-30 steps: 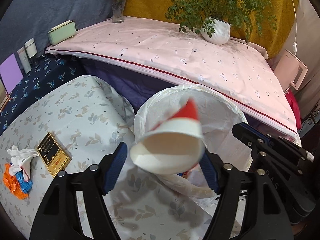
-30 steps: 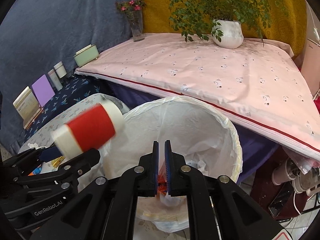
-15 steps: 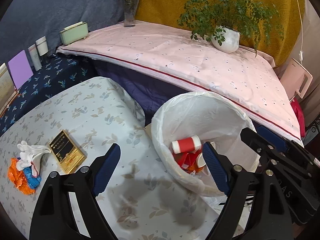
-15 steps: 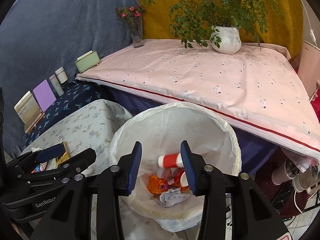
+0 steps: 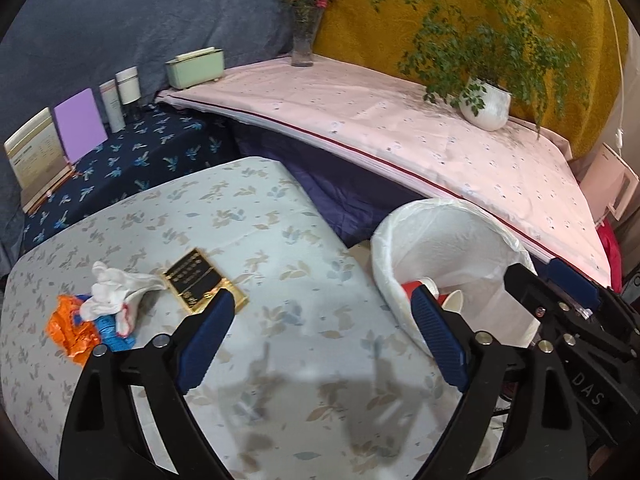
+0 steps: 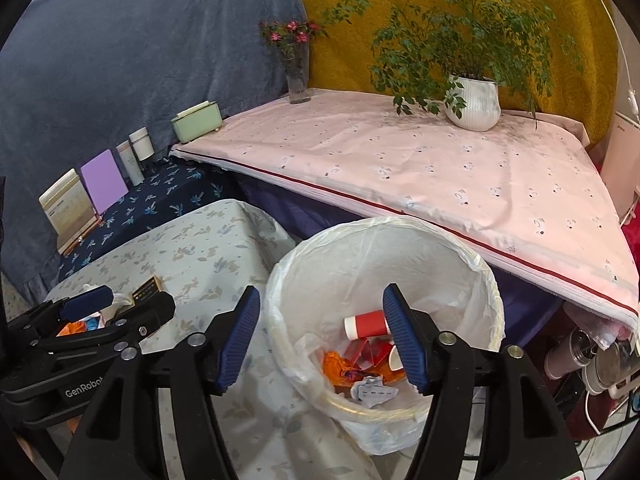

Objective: Collect trash
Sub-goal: 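Move both tools back over the orange bag and white gloves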

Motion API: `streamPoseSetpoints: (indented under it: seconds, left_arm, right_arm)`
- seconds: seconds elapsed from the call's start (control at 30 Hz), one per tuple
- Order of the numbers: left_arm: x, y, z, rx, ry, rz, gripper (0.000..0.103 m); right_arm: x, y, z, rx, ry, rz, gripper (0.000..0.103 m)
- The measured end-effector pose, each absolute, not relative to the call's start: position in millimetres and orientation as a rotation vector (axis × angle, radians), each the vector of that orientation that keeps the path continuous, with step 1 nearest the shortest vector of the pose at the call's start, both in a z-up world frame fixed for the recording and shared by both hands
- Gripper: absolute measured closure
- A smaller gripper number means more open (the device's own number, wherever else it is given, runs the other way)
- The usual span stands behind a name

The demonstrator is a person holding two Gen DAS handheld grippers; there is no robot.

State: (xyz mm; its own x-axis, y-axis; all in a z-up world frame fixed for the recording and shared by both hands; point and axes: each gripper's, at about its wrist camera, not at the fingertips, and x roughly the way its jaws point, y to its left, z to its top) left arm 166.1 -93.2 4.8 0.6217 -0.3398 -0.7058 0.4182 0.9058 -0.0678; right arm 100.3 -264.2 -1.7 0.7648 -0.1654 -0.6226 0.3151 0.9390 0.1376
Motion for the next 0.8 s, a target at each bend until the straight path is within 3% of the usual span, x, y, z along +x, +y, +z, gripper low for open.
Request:
streamPoseSetpoints:
  seconds: [0.07, 0.8]
  left_arm:
    - [166.7, -82.0, 5.7, 0.090, 0.785, -0.420, 0.014]
    - [171.0, 56.8, -7.8, -0.004, 0.795, -0.184, 0.012]
  right_arm:
    - [100.2, -256.1, 1.4, 0.233, 0.642, -0.264, 0.032]
    - [118.5, -135.2, 6.3, 0.124, 0.679, -0.095, 0.022]
